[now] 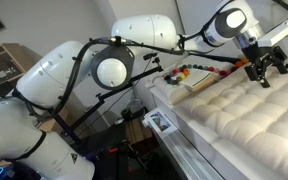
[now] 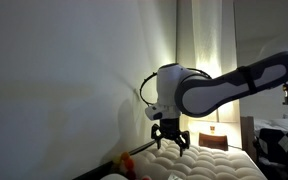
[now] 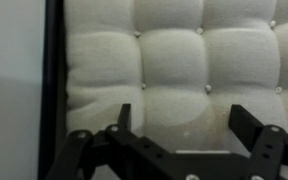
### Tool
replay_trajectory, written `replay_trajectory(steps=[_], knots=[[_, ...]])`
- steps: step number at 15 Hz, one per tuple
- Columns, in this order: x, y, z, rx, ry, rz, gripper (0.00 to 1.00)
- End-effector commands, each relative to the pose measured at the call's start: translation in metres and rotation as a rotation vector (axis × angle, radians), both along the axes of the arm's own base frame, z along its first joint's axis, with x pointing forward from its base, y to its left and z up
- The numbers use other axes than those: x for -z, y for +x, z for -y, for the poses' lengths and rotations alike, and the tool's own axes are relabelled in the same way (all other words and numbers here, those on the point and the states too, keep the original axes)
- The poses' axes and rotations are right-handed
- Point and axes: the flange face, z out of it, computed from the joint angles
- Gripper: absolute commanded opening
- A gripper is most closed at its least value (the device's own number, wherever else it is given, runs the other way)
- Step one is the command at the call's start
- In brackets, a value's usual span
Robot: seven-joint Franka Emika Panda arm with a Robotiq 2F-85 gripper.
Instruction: Put the colorful object in between the two cushions.
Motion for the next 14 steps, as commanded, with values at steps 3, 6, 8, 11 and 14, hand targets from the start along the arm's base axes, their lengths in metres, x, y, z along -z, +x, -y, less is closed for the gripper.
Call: replay_trajectory(steps=[3,6,8,11,14], knots=[[0.018,-0.009,-0.033,-0.24,0.007,-0.008,1.0],[0.025,-0.017,-0.033,-0.343,-0.042,0.004,1.0],[0.024,-0.024,-0.035,-0.387,-0.084,0.025,1.0],[0.025,-0.037,-0.041,-0.451,-0.146,0.055,1.0],[0.026,-0.056,-0.05,-0.506,-0.206,0.085,1.0]])
